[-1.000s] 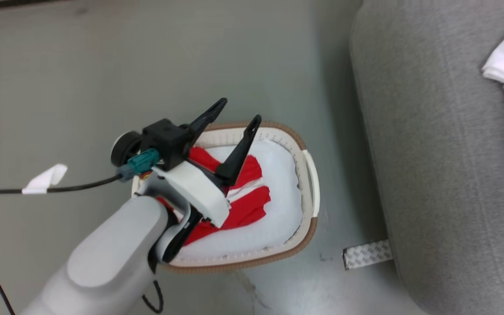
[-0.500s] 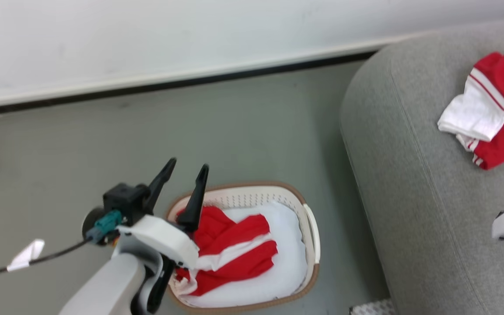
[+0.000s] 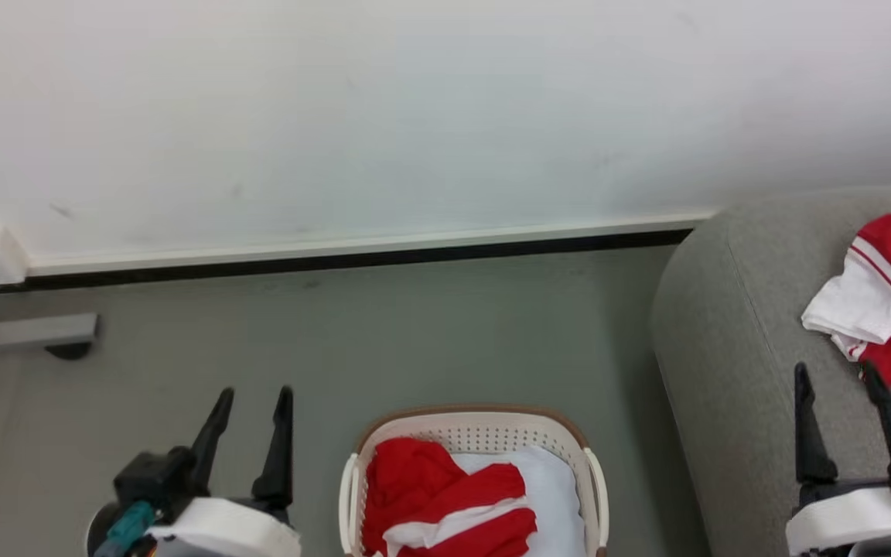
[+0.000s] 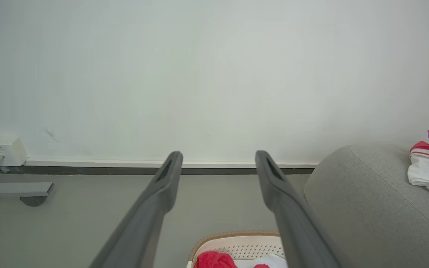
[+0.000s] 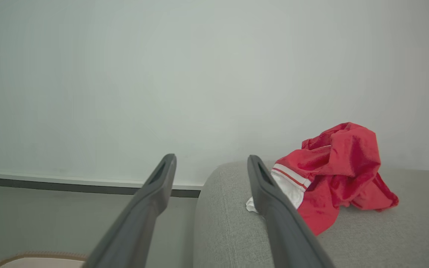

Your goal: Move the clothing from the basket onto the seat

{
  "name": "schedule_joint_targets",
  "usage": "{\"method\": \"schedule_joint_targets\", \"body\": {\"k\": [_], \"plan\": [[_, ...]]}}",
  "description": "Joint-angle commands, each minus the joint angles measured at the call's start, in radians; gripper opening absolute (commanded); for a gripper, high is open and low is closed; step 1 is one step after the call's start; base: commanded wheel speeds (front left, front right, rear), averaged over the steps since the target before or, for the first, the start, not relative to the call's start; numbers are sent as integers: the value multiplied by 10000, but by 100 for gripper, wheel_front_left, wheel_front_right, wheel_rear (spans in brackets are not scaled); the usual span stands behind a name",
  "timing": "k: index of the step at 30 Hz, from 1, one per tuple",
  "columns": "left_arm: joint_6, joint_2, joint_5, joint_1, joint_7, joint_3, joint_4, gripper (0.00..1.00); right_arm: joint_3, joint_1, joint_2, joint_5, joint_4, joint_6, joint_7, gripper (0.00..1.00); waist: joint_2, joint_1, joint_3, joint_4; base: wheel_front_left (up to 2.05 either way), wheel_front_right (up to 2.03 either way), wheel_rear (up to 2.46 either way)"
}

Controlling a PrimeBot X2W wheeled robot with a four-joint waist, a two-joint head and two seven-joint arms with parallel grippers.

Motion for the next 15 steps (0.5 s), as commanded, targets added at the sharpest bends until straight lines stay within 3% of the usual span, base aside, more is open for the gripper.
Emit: {"method": "schedule_joint_targets", "body": {"k": [1, 10, 15], "plan": [[-119, -127, 291, 350, -6, 258, -12, 100, 120, 358, 5, 146, -19, -22, 7, 100, 0, 3, -419, 249, 0, 0, 0], [-1355, -868, 1331, 1298, -7, 1432, 185, 100, 916, 1241, 21, 619, 99, -22, 7, 100, 0, 3, -777, 409, 0, 0, 0], [-1786, -1152, 1608, 1427, -6, 1851, 464, 100, 1061, 1390, 25, 856, 149, -22, 7, 100, 0, 3, -861, 380, 0, 0, 0]]}}
